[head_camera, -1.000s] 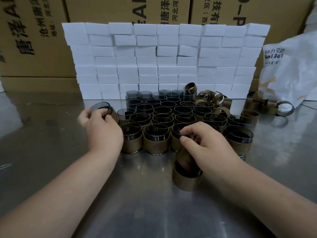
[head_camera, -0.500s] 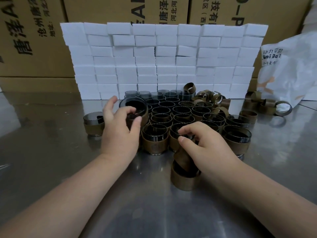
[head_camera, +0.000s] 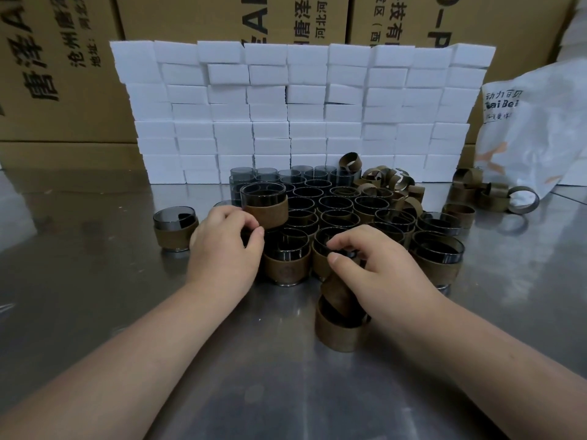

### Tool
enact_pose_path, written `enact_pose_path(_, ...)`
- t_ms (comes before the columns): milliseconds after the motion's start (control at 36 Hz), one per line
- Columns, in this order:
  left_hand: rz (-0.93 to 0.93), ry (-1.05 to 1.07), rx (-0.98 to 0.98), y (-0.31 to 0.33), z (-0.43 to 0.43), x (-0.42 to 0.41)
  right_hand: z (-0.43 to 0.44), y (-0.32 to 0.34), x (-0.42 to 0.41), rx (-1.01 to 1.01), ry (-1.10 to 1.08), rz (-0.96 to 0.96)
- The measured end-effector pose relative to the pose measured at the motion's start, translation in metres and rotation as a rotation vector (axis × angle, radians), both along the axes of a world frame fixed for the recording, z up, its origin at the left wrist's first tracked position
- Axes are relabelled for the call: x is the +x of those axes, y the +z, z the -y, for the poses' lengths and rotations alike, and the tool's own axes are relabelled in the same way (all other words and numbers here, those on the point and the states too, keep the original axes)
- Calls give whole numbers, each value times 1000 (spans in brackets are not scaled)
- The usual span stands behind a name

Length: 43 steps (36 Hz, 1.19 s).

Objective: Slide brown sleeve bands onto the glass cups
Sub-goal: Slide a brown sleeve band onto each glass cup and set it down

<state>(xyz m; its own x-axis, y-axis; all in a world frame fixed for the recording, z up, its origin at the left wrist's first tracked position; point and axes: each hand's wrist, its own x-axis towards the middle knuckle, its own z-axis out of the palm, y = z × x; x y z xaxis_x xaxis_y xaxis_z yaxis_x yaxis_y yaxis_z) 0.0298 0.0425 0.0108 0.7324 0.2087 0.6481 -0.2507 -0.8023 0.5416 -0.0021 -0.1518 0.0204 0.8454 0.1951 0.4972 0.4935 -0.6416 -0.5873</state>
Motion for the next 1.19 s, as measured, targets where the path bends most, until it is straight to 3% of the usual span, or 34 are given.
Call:
enact_pose_path(361,-252,-50,310,-1,1,0,0,1,-2,-15,29,-13)
enact_pose_path(444,-207,-45,333,1,3,-4,-1,1,-3,-17,44,-28)
enact_pose_path(528,-37,-54,269,7,4,-11,-2,3,-5,-7,18,-6)
enact_pose_path(611,66,-205,238,10,6,-17,0,10,-5,-41,-45,67)
enact_pose_path(695,40,-312,274,8,7,-19,6,21,-8,-82,-38,79)
enact_pose_path(861,-33,-336,324,5,8,-14,6,30,-13,-379,255,-27)
enact_pose_path(1000,-21,-286,402,2,10,-12,6,27,-13,-517,257,-62)
enact_pose_path(1195,1,-274,375,3,11,-15,3,16,-6,-413,255,-77)
